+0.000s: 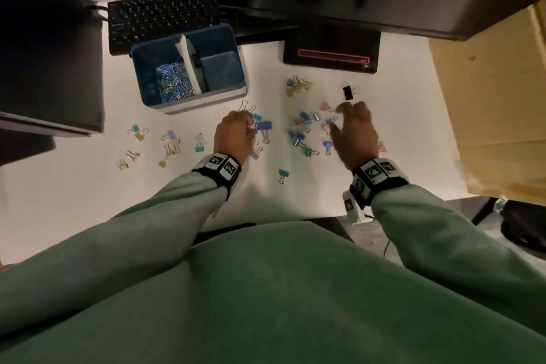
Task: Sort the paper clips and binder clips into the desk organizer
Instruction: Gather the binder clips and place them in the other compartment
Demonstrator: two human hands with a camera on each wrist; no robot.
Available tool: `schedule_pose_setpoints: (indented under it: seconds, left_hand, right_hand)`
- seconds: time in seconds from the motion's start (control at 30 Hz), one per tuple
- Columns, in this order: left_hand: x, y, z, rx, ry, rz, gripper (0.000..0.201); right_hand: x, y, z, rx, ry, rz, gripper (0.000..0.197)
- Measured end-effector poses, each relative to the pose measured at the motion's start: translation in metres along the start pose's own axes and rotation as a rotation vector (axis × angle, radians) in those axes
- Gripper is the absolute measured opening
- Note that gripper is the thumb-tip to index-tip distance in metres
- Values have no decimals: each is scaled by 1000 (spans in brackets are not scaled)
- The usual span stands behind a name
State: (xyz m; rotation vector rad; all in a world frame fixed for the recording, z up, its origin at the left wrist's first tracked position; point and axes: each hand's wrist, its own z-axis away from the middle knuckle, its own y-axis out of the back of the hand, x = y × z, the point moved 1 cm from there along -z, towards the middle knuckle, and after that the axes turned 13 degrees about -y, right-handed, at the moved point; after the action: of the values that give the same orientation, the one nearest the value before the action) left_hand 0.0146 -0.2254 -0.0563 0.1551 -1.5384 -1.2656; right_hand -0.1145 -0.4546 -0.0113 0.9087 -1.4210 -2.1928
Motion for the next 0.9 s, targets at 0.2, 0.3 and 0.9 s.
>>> schedule_pose_setpoints:
  seconds: [0.2,0.3,0.9]
  left_hand:
    - [19,-5,-13,-57,-39,-255,15]
    - [25,-3,-11,-90,-30,-231,15]
    - [37,74,-22,191,-169,-135,16]
  right_hand:
    - [33,10,2,-220,-294,111,84]
    - [17,-1,2,-242,-251,63,94]
    - [67,19,-1,-148,-437,37,77]
